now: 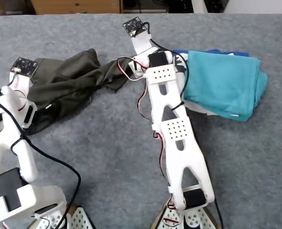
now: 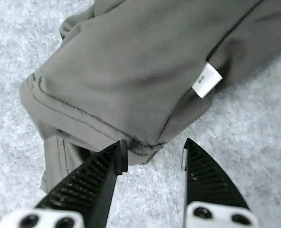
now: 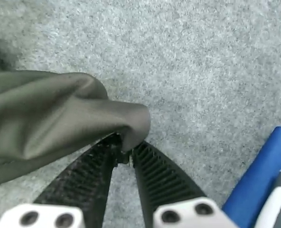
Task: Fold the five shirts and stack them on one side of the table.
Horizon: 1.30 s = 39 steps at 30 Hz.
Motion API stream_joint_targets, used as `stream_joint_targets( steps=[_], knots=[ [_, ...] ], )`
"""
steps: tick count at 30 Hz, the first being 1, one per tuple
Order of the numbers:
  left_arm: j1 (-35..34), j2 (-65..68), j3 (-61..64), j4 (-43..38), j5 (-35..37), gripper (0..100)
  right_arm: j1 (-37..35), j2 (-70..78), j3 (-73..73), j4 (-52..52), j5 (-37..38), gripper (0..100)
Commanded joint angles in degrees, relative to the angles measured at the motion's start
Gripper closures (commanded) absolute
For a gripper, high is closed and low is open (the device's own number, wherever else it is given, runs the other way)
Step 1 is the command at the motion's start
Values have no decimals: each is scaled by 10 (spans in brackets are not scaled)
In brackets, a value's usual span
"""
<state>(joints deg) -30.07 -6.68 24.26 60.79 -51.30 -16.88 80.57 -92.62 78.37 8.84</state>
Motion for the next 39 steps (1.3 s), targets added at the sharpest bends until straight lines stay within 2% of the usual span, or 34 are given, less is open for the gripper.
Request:
stream_joint_targets(
  steps=[1,9,14,17,23,39],
  knots=[
    [-6,-3,14,-31,-7,805,-8,-12,-29,-8,4,997],
    [-6,-3,23,-26,-7,805,-8,-12,-29,-8,4,997],
    [-4,-3,23,-26,-7,867,-8,-12,-29,-8,4,997],
    [-4,-3,23,-11,-7,859,-8,-12,-29,-8,4,997],
    [-3,4,23,30,-63,860,-8,-12,-29,-8,4,997],
    [-5,116,-69,-3,-62,871,-8,-12,-29,-8,4,997]
  ],
)
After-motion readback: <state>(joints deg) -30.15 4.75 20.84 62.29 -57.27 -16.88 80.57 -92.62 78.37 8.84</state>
